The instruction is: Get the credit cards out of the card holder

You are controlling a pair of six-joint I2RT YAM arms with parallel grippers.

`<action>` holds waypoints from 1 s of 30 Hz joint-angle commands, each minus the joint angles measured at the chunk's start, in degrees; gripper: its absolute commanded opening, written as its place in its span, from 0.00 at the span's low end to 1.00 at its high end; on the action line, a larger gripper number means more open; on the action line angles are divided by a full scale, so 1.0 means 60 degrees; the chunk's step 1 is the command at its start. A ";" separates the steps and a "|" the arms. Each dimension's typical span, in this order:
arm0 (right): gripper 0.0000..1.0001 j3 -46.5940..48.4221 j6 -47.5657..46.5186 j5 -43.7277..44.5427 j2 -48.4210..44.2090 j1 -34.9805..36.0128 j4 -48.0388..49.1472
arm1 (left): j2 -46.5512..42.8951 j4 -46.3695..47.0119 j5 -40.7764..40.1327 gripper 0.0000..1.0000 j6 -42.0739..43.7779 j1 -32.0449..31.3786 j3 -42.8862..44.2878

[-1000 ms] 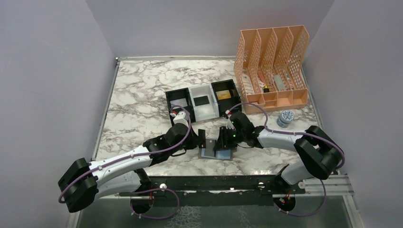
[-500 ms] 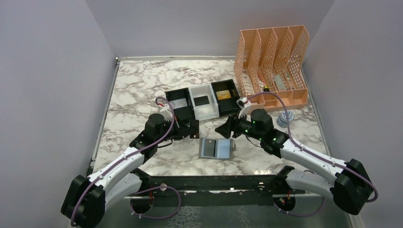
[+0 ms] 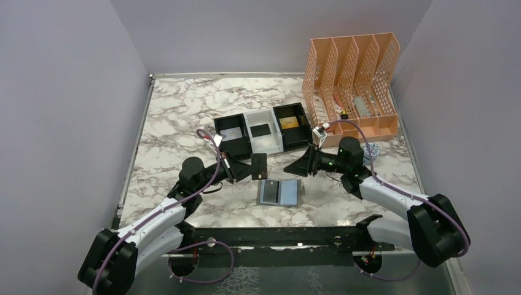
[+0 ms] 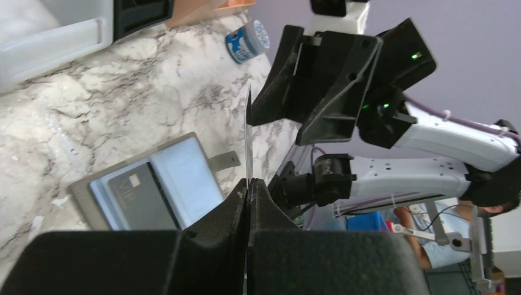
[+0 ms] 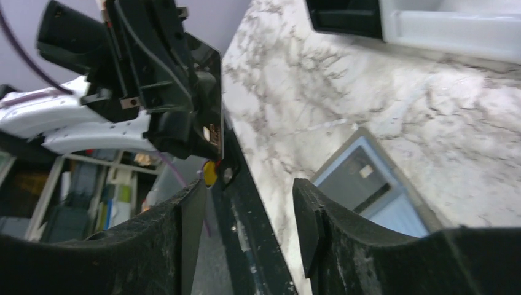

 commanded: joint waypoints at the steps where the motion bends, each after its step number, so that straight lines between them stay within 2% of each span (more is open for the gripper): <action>1: 0.58 -0.0101 0.1263 -0.1683 0.0308 0.0136 0.2568 | -0.0045 0.2145 0.0138 0.00 -0.1097 -0.0248 -0.0516; 6: 0.64 0.0288 0.1202 -0.1838 0.0593 0.0364 0.2453 | 0.0127 0.2599 -0.0174 0.00 -0.1215 -0.0607 -0.0626; 10: 0.65 0.0597 0.1231 -0.1609 0.0870 0.0608 0.2215 | 0.0291 0.3144 -0.0341 0.00 -0.1349 -0.0901 -0.0633; 15: 0.64 0.1042 0.1668 -0.1624 0.1554 0.1108 0.2778 | 0.0401 0.3508 -0.0538 0.00 -0.1472 -0.1093 -0.0732; 21: 0.50 0.1141 0.2378 -0.1624 0.2118 0.1440 0.3768 | 0.0281 0.4066 -0.0934 0.00 -0.1808 -0.1194 -0.1114; 30: 0.26 0.1366 0.2809 -0.1792 0.2636 0.1605 0.4043 | 0.0285 0.4476 -0.1123 0.00 -0.2046 -0.1218 -0.1333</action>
